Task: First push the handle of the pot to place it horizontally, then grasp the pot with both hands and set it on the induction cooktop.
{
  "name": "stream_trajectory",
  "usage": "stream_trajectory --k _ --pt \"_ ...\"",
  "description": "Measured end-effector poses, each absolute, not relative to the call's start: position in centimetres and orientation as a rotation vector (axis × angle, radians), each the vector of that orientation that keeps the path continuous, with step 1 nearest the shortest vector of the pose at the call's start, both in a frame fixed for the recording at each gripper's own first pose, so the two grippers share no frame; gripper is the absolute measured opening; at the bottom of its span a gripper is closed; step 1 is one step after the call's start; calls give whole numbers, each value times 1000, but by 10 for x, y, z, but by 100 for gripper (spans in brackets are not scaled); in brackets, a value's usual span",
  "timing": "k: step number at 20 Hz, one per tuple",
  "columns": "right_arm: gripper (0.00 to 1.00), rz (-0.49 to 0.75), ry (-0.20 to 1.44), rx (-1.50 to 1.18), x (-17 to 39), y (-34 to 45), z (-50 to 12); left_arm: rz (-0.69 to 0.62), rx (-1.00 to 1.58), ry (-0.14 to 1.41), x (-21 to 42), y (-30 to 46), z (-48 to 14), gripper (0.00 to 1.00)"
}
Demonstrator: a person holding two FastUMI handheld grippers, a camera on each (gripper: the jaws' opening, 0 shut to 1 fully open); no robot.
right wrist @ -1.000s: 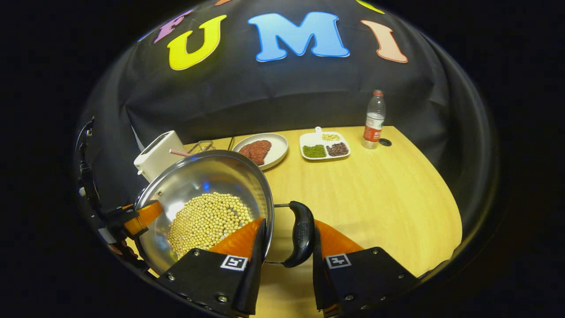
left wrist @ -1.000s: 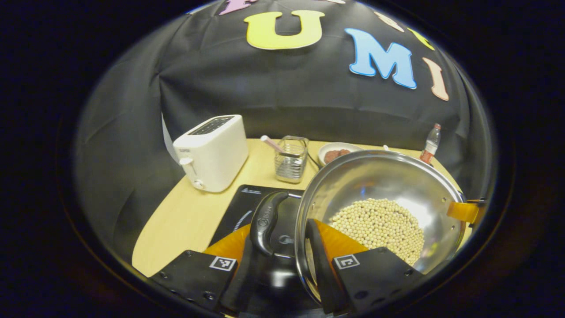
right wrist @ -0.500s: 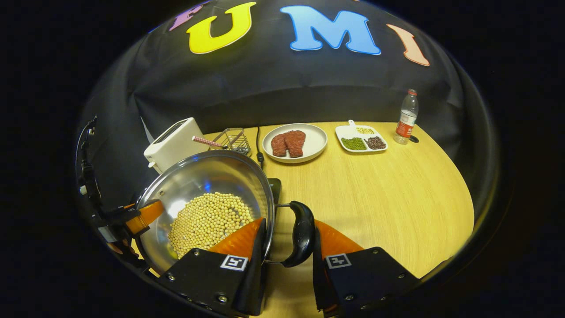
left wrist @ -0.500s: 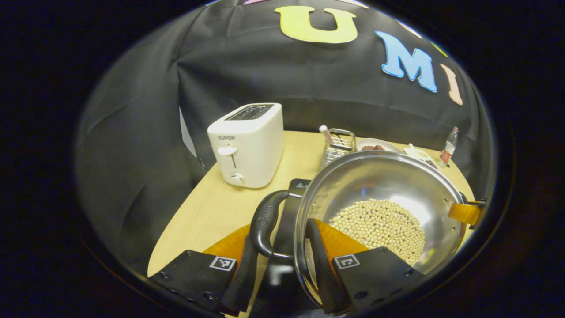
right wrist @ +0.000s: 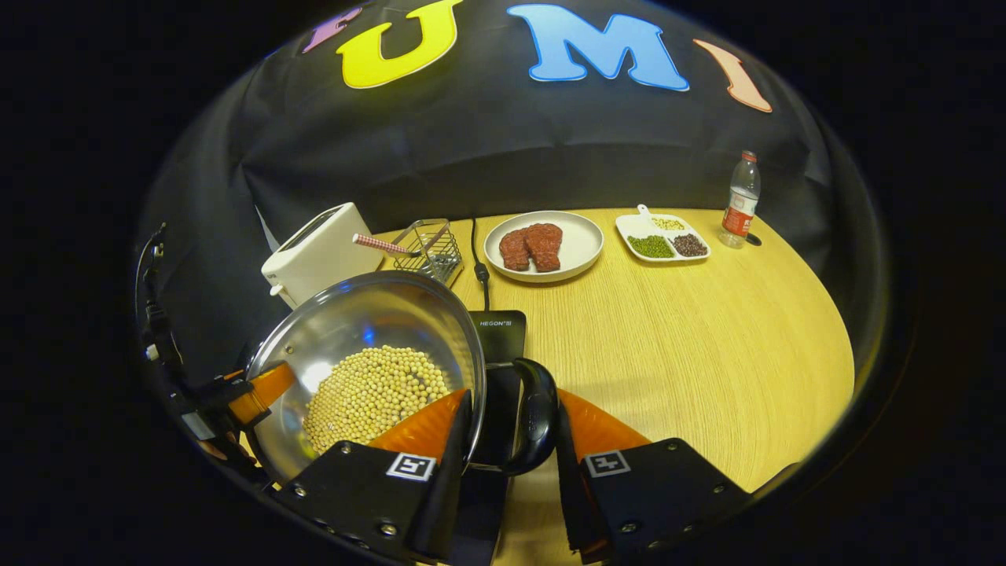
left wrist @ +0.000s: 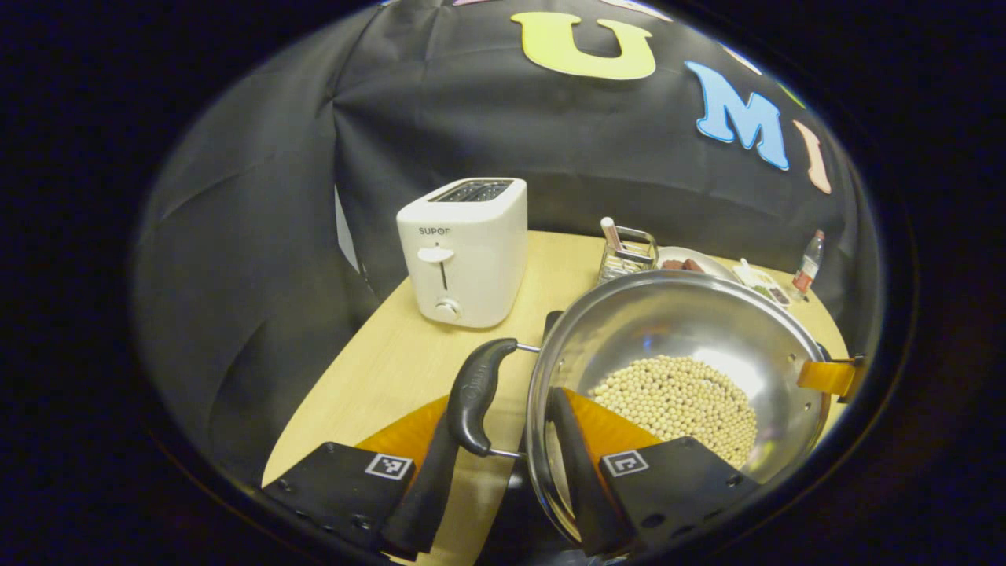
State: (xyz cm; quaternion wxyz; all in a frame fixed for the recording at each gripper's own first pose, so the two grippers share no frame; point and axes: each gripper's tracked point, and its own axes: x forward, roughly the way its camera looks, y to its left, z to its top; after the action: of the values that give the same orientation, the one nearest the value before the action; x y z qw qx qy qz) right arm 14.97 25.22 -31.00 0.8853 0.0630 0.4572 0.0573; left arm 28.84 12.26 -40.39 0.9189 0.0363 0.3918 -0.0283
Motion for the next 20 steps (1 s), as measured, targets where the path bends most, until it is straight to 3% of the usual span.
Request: stream_trajectory --k 2,4,6,12,13,15,20 --pt "68 137 854 95 154 243 -287 -24 130 708 296 129 -379 77" --pt "98 148 777 56 152 230 -260 15 142 643 294 130 -346 90" --pt "99 161 711 40 147 212 -233 37 126 577 290 121 -309 100" --pt "98 158 519 -16 97 126 -152 0 60 376 231 33 -185 97" --pt "98 154 488 -22 88 111 -139 -13 55 349 219 13 -172 94" --pt "98 139 441 -32 71 78 -120 -46 28 305 190 -22 -147 100" --pt "98 97 360 -22 33 12 -82 -112 4 226 130 -102 -99 97"
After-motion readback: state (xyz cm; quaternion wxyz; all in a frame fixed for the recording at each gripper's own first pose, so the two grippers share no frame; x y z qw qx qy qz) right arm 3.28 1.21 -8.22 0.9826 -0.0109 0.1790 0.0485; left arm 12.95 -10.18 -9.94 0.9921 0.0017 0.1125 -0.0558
